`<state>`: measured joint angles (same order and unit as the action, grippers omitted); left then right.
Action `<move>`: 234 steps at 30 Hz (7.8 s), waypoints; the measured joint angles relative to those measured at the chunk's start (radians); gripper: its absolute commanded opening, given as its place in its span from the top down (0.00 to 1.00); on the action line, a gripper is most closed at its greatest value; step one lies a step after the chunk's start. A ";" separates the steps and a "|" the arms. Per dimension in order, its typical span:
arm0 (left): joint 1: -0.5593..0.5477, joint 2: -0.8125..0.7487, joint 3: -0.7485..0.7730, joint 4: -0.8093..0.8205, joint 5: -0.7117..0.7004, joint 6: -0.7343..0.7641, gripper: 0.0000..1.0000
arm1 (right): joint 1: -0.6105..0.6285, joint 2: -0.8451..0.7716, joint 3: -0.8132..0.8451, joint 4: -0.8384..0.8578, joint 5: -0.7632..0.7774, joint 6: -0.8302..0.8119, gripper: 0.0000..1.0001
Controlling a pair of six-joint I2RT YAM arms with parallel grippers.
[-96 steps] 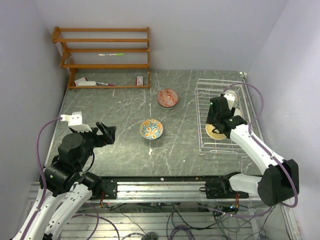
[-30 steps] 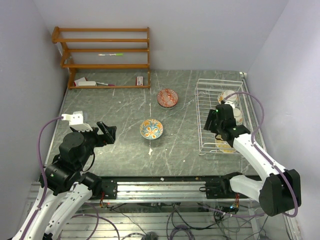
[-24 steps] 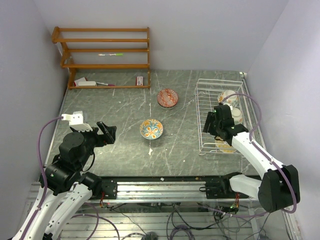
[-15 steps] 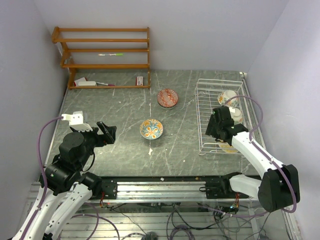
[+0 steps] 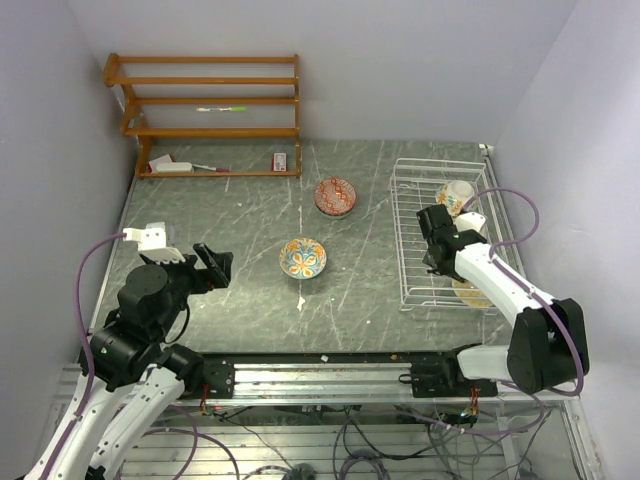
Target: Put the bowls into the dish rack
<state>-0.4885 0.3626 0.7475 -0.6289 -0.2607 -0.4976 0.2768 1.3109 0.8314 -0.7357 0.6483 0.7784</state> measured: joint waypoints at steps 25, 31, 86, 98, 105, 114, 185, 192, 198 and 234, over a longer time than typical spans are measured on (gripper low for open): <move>0.000 0.000 0.000 -0.004 -0.016 -0.001 0.02 | 0.313 -0.222 0.080 0.430 -0.487 -0.313 0.35; 0.000 0.000 0.000 -0.006 -0.037 -0.009 0.02 | 0.564 -0.026 0.149 0.540 -0.553 -0.408 0.35; -0.001 -0.006 0.000 -0.013 -0.054 -0.013 0.02 | 0.760 0.221 0.221 0.668 -0.588 -0.556 0.95; -0.004 -0.011 0.000 -0.013 -0.054 -0.013 0.02 | 0.431 -0.168 -0.008 0.813 -0.785 -0.388 0.99; -0.006 -0.011 0.000 -0.013 -0.053 -0.013 0.02 | 0.202 -0.391 -0.049 0.751 -0.785 -0.330 0.99; -0.006 -0.013 0.000 -0.013 -0.053 -0.013 0.02 | -0.037 -0.460 -0.092 0.665 -0.805 -0.234 0.99; -0.024 -0.017 0.000 -0.014 -0.055 -0.013 0.02 | -0.726 -0.188 -0.481 1.184 -1.608 0.215 0.95; -0.024 -0.012 0.000 -0.014 -0.055 -0.013 0.02 | -0.726 -0.146 -0.480 1.214 -1.645 0.224 0.92; -0.024 -0.012 0.000 -0.014 -0.055 -0.016 0.02 | -0.728 -0.180 -0.462 1.102 -1.638 0.146 0.90; -0.024 -0.012 0.000 -0.015 -0.057 -0.016 0.02 | -0.853 -0.202 -0.362 0.603 -1.407 -0.176 0.66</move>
<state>-0.5125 0.3508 0.7475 -0.6441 -0.3180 -0.5137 -0.5758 1.1088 0.4698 -0.1326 -0.7589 0.6022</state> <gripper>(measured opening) 0.983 0.249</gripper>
